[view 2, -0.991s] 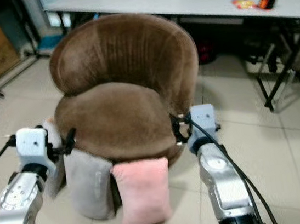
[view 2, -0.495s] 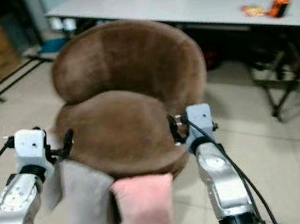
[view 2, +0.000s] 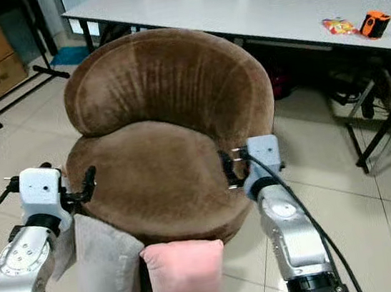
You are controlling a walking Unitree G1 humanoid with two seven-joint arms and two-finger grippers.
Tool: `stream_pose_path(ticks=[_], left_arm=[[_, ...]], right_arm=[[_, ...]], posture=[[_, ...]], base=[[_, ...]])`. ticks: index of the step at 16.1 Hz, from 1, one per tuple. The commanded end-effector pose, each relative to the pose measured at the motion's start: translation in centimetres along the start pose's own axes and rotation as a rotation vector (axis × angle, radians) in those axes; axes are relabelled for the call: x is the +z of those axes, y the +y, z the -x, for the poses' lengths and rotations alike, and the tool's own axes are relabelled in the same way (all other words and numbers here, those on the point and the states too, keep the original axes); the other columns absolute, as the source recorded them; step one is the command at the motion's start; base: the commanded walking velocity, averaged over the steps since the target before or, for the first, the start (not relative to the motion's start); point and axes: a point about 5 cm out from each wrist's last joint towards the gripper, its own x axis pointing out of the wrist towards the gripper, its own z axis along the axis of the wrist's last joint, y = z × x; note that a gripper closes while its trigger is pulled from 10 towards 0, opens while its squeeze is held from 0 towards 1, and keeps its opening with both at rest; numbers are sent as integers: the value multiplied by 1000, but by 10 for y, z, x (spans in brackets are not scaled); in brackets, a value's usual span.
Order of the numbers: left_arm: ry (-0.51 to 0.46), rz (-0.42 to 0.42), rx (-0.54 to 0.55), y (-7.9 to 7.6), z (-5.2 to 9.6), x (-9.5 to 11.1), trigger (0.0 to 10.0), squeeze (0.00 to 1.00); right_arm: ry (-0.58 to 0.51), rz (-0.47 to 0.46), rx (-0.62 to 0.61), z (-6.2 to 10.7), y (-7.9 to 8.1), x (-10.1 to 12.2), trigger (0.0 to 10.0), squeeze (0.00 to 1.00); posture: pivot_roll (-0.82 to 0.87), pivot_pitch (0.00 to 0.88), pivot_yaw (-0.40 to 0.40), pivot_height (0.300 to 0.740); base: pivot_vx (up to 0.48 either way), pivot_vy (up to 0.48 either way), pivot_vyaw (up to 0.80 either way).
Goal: Move the pillow to the sofa from floor
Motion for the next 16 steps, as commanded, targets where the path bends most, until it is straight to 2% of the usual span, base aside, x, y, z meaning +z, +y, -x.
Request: stream_pose_path(ticks=[1,6,11,16], left_arm=[[-2,-1,-23,-5,-1,1,10000,0],[3,-40,-19,1,1,-2,10000,0],[-12,-41,5,5,2,-1,10000,0],[-15,-25,18,5,2,0,10000,0]], right_arm=[[9,-13,-27,3,-8,-2,10000,0],[16,-10,-4,4,-4,-4,10000,0],[24,9,-12,3,-4,-7,10000,0],[14,62,-10,0,-4,-3,10000,0]], posture=[[-27,0,-32,710],[-28,0,-27,660],[-24,0,-29,615],[-23,0,-42,595]], base=[[0,0,0],[0,0,0],[0,0,0],[0,0,0]])
